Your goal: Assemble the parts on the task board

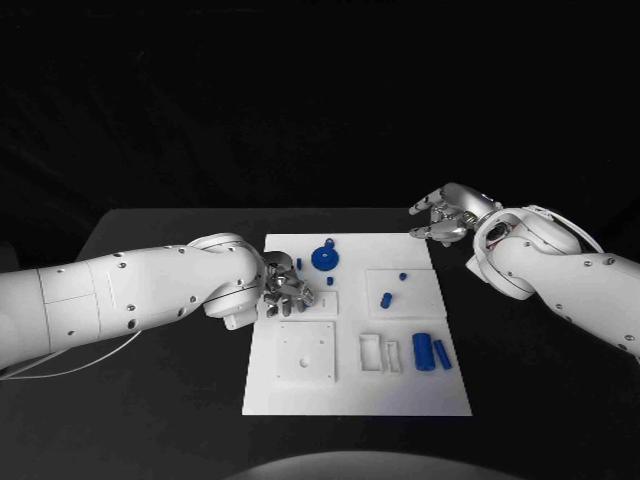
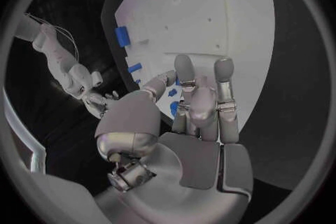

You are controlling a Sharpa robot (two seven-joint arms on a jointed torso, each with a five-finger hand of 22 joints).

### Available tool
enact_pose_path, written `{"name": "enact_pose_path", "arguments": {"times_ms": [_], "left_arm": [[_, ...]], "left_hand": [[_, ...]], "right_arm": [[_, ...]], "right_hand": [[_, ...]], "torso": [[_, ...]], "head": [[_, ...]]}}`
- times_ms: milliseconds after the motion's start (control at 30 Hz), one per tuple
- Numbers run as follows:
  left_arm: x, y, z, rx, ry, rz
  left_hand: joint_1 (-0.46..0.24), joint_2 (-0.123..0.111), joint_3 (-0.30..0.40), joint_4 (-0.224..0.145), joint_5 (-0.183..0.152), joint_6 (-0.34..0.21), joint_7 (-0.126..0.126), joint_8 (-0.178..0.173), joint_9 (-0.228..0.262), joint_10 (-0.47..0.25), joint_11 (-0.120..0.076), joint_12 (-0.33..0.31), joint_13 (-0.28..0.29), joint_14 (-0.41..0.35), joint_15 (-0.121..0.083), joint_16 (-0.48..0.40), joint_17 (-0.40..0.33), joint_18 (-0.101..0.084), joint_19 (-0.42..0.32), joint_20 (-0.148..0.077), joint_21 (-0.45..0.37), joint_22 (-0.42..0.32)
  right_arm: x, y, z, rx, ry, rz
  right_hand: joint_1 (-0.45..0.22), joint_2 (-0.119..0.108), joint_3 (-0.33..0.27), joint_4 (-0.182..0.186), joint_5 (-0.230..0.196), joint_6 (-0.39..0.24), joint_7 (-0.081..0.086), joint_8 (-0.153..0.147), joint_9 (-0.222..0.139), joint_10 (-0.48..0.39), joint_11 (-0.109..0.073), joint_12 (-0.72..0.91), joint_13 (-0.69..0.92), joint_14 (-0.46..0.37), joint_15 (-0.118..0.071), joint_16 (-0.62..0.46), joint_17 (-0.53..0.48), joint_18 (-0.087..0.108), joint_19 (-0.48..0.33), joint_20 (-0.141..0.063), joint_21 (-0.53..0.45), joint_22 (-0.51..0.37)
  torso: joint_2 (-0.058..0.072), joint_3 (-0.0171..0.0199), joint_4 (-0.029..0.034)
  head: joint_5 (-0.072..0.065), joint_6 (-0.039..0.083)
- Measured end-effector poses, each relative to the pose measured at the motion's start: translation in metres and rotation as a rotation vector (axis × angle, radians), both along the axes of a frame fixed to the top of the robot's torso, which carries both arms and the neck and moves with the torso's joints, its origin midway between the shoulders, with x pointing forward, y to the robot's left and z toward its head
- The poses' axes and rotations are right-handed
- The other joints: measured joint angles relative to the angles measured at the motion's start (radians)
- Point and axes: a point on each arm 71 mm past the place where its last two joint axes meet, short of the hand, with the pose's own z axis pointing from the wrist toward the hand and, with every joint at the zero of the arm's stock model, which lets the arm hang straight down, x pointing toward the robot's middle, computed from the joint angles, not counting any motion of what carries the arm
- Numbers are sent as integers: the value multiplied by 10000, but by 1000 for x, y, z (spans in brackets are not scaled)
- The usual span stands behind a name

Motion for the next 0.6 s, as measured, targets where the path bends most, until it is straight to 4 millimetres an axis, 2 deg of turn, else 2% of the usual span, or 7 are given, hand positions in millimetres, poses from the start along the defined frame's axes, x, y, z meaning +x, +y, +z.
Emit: {"name": "enact_pose_path", "arguments": {"times_ms": [333, 600], "left_arm": [[9, -1, 13, -21, 207, -52], [20, -2, 15, 201, 742, -171]], "left_hand": [[-68, 68, -42, -42, 24, 0, 0, 0, 39, 0, 0, 0, -1, 0, 2, 0, -49, -1, 0, 0, 0, -1], [-68, 68, -43, -43, 23, 0, 0, -4, 104, 0, 0, 0, -53, 0, 3, 0, -49, -1, 0, 0, 0, -1]], "right_arm": [[0, 0, -1, -9, 31, -11], [0, 0, -2, -21, 58, -8]], "right_hand": [[0, 0, 25, -25, 0, -2, 2, 0, 0, 16, 16, 0, 0, 0, 0, 0, 0, 0, 0, 0, 0, 13], [0, 0, 25, -25, 0, -2, 3, 0, 0, 19, 19, 0, 0, 0, 0, 0, -1, 0, 0, 0, 0, 12]], "torso": [[1, 4, -2], [1, 9, -8]], "head": [[19, -5], [27, -8]]}}
